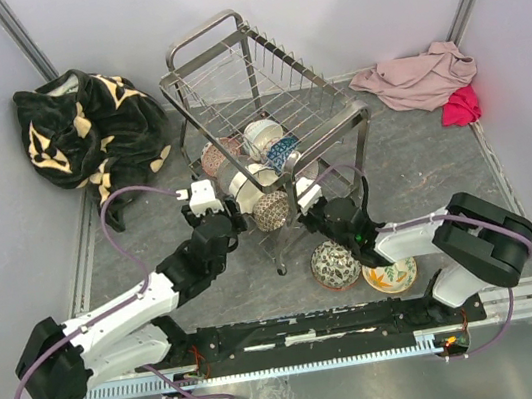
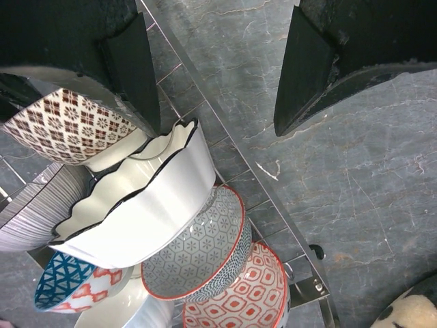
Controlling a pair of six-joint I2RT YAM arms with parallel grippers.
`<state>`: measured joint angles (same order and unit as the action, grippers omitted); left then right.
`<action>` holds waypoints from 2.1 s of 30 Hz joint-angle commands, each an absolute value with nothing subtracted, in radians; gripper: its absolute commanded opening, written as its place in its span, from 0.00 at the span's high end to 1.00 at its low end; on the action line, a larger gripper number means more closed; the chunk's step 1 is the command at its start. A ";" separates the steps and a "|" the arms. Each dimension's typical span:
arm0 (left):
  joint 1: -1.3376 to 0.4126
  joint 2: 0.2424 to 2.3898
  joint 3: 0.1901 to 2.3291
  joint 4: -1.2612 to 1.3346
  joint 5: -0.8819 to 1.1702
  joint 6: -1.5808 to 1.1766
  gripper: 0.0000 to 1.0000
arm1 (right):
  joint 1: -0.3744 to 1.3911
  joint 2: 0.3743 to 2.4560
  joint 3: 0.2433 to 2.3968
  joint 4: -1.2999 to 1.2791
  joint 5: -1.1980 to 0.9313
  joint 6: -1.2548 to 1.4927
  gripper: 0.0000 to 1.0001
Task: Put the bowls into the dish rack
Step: Place the bowl in the dish rack, then adjust the dish rack at the center of the board.
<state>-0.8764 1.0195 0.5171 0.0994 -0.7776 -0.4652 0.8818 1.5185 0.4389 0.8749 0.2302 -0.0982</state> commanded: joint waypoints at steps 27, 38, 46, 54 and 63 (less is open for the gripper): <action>-0.866 0.832 0.520 -0.027 -0.799 -0.593 0.24 | 0.906 0.895 0.423 0.268 0.245 0.299 0.20; -0.866 0.793 0.501 -0.069 -0.770 -0.635 0.11 | 0.913 0.584 0.386 -0.068 0.681 0.459 0.21; -0.867 0.743 0.488 -0.085 -0.751 -0.647 0.09 | 0.722 0.623 0.383 0.109 0.618 0.435 0.21; -0.866 0.765 0.471 -0.052 -0.732 -0.657 0.09 | 0.441 0.757 0.375 0.449 0.274 0.406 0.22; -0.866 0.792 0.469 -0.041 -0.731 -0.652 0.09 | 0.340 0.971 0.455 0.622 0.032 0.452 0.28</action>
<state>-0.8707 0.7895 0.4675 -0.0940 -0.7227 -0.6174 0.3542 0.9363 0.3923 0.4595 0.1478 0.4328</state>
